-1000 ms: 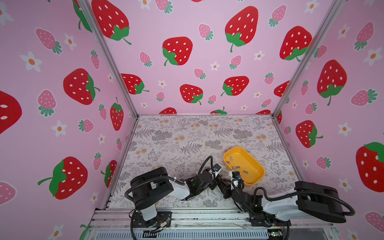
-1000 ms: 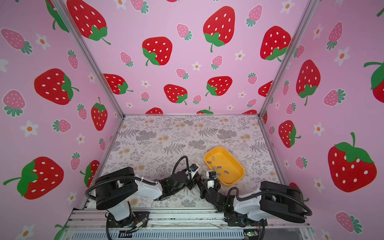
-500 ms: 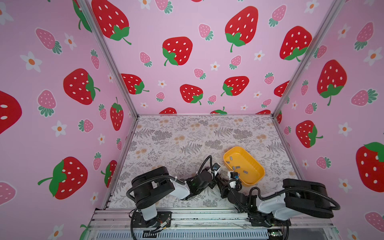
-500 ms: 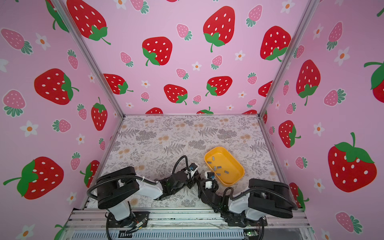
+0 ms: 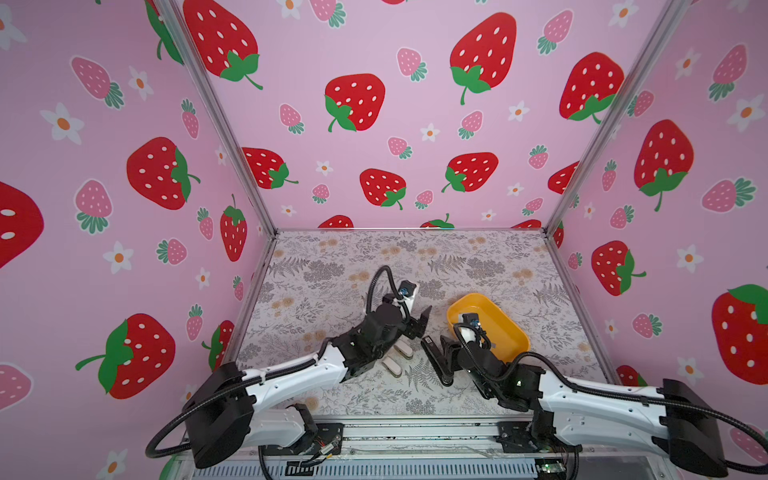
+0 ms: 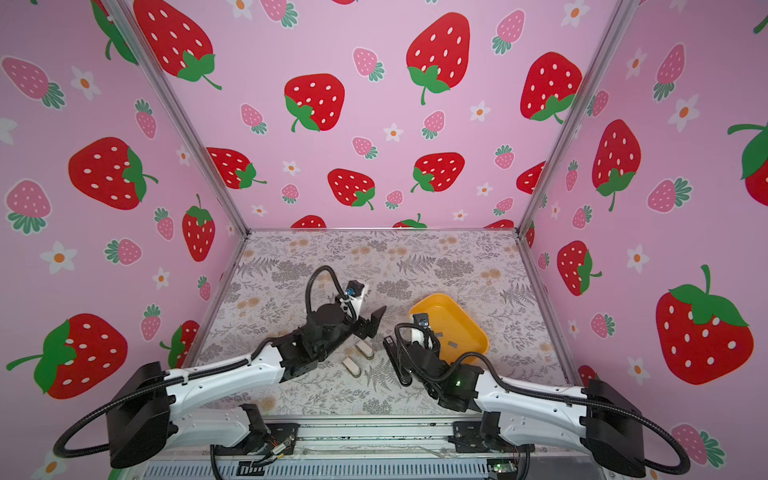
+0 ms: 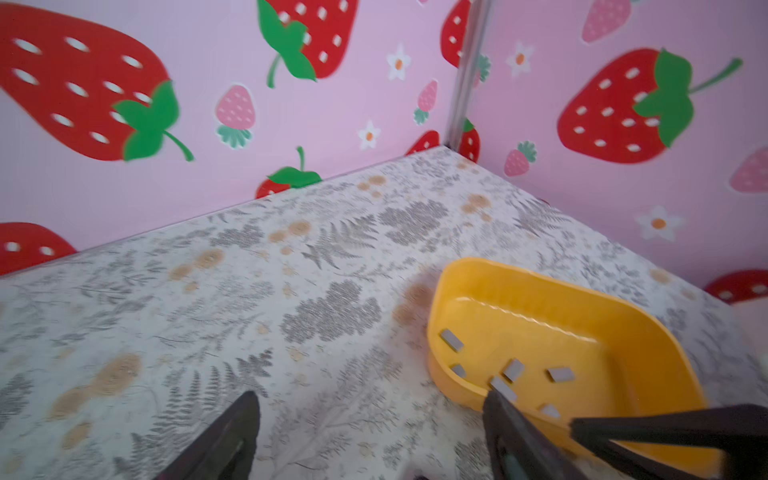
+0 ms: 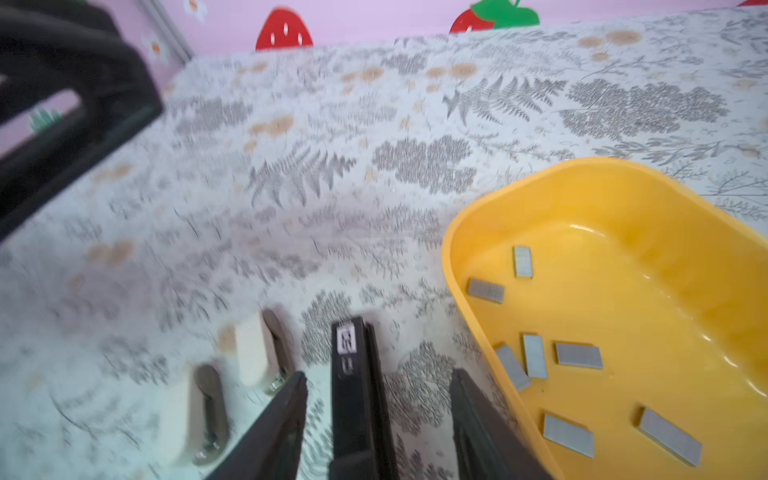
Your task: Load the staples into the stapler
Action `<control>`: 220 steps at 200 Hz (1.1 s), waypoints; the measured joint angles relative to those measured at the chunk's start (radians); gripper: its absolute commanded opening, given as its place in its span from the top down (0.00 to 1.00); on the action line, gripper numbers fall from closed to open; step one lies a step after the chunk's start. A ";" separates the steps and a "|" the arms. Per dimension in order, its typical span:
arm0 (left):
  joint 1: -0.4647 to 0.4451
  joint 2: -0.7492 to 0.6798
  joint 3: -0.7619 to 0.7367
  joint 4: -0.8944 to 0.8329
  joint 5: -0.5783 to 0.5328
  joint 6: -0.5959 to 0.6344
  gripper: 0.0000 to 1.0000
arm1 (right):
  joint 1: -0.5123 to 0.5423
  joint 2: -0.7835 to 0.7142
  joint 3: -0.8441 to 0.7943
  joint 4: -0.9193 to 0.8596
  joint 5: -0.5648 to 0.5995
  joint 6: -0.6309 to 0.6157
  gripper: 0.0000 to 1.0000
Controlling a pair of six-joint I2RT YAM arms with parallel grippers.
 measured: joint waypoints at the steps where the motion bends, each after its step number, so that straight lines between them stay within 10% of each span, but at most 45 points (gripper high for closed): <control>1: 0.010 -0.006 0.005 -0.008 -0.001 -0.005 0.00 | -0.002 -0.002 0.005 -0.002 -0.001 -0.006 0.16; 17: 0.128 -0.077 0.032 -0.066 -0.032 -0.045 0.01 | -0.082 -0.018 0.107 -0.039 -0.013 -0.078 0.00; 64: 0.425 -0.210 -0.121 -0.065 -0.183 -0.043 0.01 | -0.580 0.056 0.266 0.033 -0.082 -0.292 0.01; 107: 0.542 -0.026 -0.371 0.123 -0.321 0.048 0.00 | -0.985 0.171 0.116 0.168 -0.138 -0.344 0.01; 220: 0.767 0.321 -0.372 0.520 -0.063 0.115 0.01 | -1.060 0.550 -0.172 0.929 -0.179 -0.583 0.01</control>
